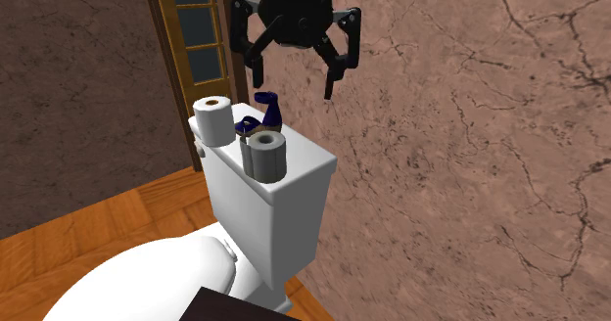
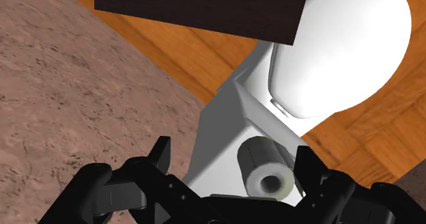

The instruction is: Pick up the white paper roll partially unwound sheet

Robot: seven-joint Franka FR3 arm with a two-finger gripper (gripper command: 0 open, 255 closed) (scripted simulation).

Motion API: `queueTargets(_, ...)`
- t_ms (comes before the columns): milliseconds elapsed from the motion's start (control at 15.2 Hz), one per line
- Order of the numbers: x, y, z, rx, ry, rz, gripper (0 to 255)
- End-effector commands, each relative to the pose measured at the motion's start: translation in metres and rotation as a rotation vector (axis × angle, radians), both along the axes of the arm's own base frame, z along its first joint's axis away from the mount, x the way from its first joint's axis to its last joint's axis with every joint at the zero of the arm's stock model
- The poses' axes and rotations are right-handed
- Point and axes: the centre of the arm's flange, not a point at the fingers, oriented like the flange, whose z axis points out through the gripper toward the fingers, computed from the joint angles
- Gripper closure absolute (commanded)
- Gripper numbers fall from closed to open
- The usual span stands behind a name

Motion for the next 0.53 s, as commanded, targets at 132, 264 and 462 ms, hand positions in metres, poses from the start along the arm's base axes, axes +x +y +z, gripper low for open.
queueTargets(132,0.016,0.013,-0.016,-0.003,-0.007,0.0,0)
queueTargets(264,0.033,0.026,-0.031,-0.007,-0.014,0.001,0)
queueTargets(462,0.057,0.045,-0.054,-0.011,-0.025,0.001,0)
